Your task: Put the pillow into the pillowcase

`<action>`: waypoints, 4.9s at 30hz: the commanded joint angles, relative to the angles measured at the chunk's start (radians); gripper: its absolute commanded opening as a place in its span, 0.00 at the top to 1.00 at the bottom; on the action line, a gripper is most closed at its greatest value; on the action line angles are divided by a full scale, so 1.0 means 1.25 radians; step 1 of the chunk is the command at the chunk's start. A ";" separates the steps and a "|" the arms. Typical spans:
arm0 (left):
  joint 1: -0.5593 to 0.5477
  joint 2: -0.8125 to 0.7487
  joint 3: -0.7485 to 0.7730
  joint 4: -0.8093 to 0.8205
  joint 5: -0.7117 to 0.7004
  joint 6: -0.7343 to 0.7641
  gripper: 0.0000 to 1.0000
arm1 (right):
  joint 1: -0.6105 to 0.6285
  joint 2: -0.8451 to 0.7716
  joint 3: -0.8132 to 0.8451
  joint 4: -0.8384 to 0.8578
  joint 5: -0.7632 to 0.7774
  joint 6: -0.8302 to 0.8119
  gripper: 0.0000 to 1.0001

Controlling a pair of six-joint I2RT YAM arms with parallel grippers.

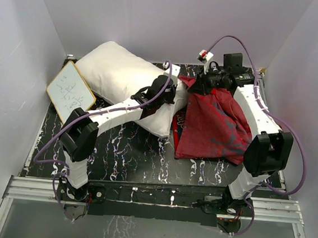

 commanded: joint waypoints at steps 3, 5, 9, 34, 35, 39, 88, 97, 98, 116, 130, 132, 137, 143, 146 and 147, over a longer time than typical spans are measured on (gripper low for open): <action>-0.063 -0.043 -0.044 0.358 -0.152 -0.085 1.00 | 0.022 0.021 0.123 -0.034 -0.063 0.045 0.92; -0.093 -0.034 -0.078 0.471 -0.217 -0.113 1.00 | 0.021 0.024 0.149 -0.025 -0.070 0.079 0.92; -0.120 0.042 -0.039 0.516 -0.291 -0.159 1.00 | 0.021 0.013 0.144 0.018 -0.049 0.116 0.92; 0.012 -0.441 -0.347 -0.061 0.500 0.064 0.52 | -0.034 0.008 -0.033 0.090 -0.050 0.127 0.92; 0.005 -0.483 -0.389 -0.052 0.500 0.067 0.58 | -0.034 0.006 -0.036 0.091 -0.058 0.128 0.92; -0.043 -0.567 -0.559 0.071 0.491 -0.005 0.73 | -0.034 -0.021 -0.073 0.109 -0.082 0.127 0.92; -0.112 0.095 -0.335 0.804 -0.163 -0.082 1.00 | -0.034 -0.085 0.152 -0.209 -0.335 0.103 0.92; -0.109 0.105 -0.328 0.777 -0.159 -0.072 1.00 | -0.034 -0.067 0.202 -0.234 -0.357 0.117 0.92; -0.105 0.099 -0.329 0.754 -0.192 -0.100 1.00 | -0.034 -0.074 0.194 -0.234 -0.357 0.117 0.92; -0.079 0.102 -0.281 0.699 -0.094 -0.355 1.00 | 0.017 -0.128 0.070 -0.157 -0.345 0.142 0.92; -0.109 0.030 -0.425 0.732 0.207 -0.267 0.86 | 0.011 -0.007 0.106 0.131 -0.048 0.289 0.92; -0.110 -0.039 -0.473 0.701 0.202 -0.253 0.69 | -0.010 0.028 0.081 0.169 0.007 0.288 0.91; -0.110 -0.225 -0.512 0.484 0.225 -0.184 0.41 | -0.041 0.125 0.061 0.181 0.019 0.261 0.90; -0.101 -0.368 -0.473 0.168 0.207 -0.129 0.20 | -0.040 0.171 0.094 0.194 -0.003 0.272 0.78; -0.034 -0.395 -0.458 0.069 0.246 -0.209 0.16 | -0.041 0.186 0.128 0.195 -0.020 0.279 0.75; 0.002 -0.395 -0.457 0.057 0.287 -0.250 0.16 | -0.041 0.188 0.136 0.195 -0.030 0.279 0.72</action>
